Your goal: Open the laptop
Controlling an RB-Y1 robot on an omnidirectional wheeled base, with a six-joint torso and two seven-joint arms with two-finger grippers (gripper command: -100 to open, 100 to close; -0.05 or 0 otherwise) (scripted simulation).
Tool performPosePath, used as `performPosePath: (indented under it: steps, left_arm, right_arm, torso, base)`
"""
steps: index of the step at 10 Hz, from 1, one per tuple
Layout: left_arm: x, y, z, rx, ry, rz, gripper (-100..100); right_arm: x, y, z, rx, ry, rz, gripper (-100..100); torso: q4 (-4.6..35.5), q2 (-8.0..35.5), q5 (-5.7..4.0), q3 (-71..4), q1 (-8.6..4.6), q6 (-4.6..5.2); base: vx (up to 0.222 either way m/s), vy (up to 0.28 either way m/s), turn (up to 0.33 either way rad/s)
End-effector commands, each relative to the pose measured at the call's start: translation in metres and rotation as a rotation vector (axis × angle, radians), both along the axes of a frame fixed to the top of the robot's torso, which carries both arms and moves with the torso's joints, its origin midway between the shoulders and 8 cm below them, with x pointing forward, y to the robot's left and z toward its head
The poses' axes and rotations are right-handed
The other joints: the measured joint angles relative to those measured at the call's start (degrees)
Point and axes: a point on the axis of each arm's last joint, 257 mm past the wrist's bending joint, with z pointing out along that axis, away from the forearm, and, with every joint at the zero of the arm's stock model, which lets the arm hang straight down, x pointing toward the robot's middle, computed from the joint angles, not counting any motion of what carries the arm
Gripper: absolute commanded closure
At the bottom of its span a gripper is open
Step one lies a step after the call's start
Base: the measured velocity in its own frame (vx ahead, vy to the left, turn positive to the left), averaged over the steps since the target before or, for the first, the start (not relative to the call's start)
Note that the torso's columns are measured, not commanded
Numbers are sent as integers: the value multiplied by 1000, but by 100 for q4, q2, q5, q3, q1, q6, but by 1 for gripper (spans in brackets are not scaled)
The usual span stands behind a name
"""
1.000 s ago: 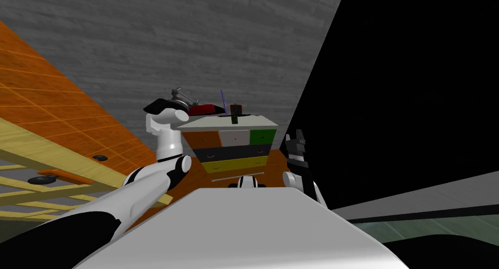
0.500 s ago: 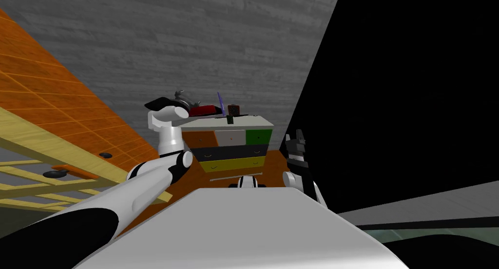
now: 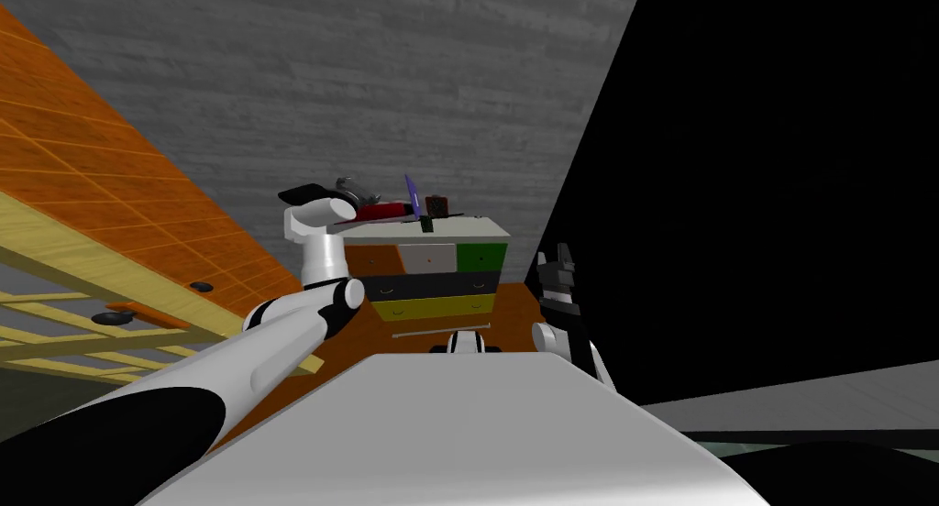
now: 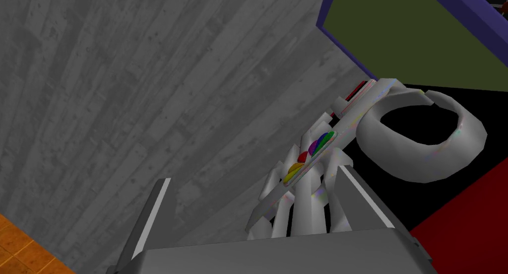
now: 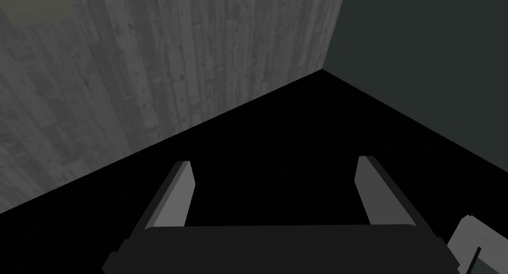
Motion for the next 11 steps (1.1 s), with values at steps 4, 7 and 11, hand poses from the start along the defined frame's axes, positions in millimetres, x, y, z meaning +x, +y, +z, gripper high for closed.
performPosePath:
  steps: [4, 7, 11]
  left_arm:
    - [26, 1, -34, -112, 108, -47, -100]
    - [28, 2, -40, -119, 119, -47, -100]
    - [37, 1, -56, -163, 165, -65, -100]
  right_arm:
    - [0, 0, 0, 0, 0, 0, 0]
    - [0, 0, 0, 0, 0, 0, 0]
    - [0, 0, 0, 0, 0, 0, 0]
  torso:
    - [1, 17, -4, 16, -30, 8]
    - [17, 38, -3, 33, -9, 0]
    - [16, 104, 32, 86, 19, -62]
  base:
    - [-6, -121, 59]
    - [3, -46, -24]
    - [7, -45, 23]
